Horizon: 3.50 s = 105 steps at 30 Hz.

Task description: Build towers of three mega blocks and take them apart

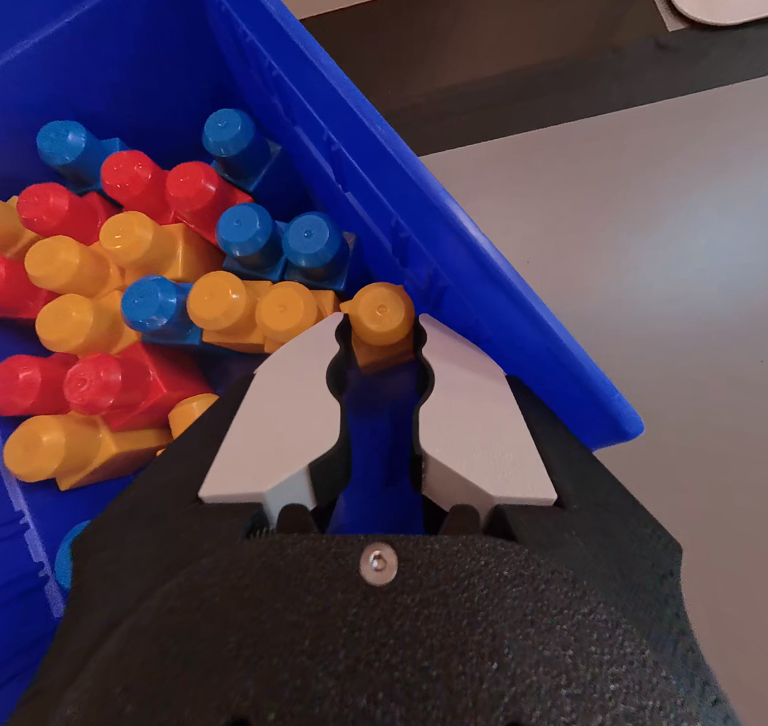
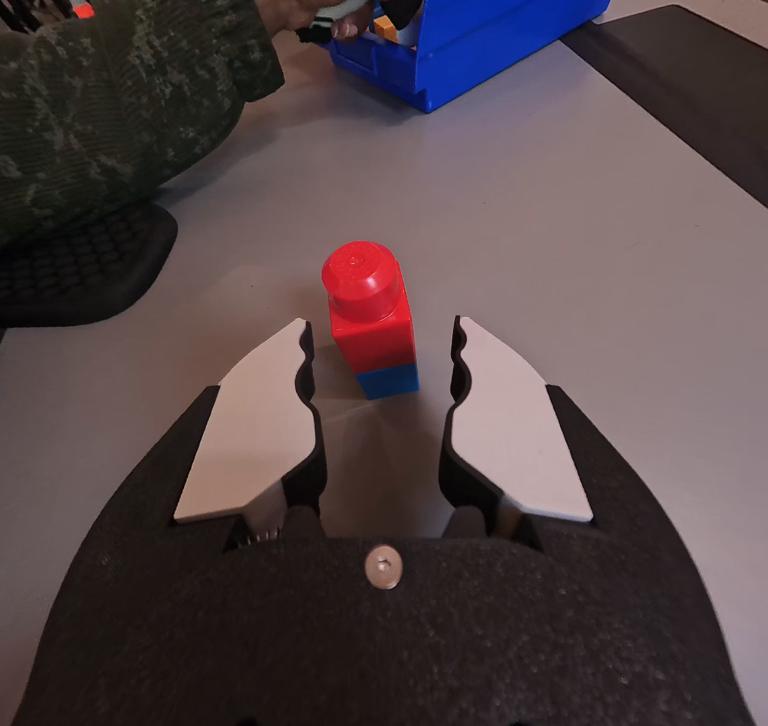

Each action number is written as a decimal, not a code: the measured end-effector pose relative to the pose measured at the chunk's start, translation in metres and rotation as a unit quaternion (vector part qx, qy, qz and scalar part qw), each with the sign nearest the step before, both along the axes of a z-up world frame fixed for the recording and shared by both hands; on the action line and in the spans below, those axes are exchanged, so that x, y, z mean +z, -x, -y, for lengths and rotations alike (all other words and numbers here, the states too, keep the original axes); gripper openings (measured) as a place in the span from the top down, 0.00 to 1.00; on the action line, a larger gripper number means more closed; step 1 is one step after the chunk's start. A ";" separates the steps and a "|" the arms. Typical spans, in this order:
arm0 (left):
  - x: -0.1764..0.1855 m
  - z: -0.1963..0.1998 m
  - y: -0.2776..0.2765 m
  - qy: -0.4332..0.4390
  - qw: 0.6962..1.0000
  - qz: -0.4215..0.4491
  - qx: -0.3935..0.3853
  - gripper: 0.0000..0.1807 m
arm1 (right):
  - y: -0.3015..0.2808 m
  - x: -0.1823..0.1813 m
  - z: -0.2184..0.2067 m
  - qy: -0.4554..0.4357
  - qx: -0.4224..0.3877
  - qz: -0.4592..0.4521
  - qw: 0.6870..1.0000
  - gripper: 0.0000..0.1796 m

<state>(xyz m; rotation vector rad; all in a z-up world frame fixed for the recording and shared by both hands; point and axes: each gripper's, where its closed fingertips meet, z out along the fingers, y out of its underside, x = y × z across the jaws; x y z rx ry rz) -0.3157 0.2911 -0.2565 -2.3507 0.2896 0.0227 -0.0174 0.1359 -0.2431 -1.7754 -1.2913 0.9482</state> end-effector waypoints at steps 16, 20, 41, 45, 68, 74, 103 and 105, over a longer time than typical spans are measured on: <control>0.222 0.138 -0.196 -0.292 0.805 0.214 -0.470 0.84 | 0.013 -0.030 0.006 -0.045 0.014 0.065 0.997 0.79; 0.194 0.179 -0.242 -0.202 0.749 0.224 -0.590 0.84 | 0.019 0.007 0.029 -0.014 0.065 -0.004 0.998 0.79; 0.086 0.213 -0.276 0.047 0.705 0.173 -0.686 0.84 | 0.032 -0.021 0.072 0.006 0.162 0.105 0.981 0.80; 0.089 0.212 -0.277 0.037 0.706 0.175 -0.685 0.84 | 0.033 -0.020 0.070 0.000 0.158 0.101 0.982 0.80; -0.012 0.100 0.024 0.198 0.938 -0.224 -0.177 0.57 | 0.005 0.008 0.019 -0.007 0.038 0.029 0.999 0.79; -0.025 0.093 0.025 0.208 0.922 -0.265 -0.190 0.81 | 0.003 0.009 0.017 -0.004 0.036 0.022 0.999 0.79; 0.019 0.117 -0.049 0.158 0.924 -0.190 -0.290 0.82 | -0.005 0.029 0.005 -0.022 0.002 -0.014 1.000 0.79; 0.066 0.117 -0.093 0.041 0.928 -0.142 -0.343 0.82 | -0.005 0.037 0.002 -0.030 -0.008 -0.032 0.999 0.79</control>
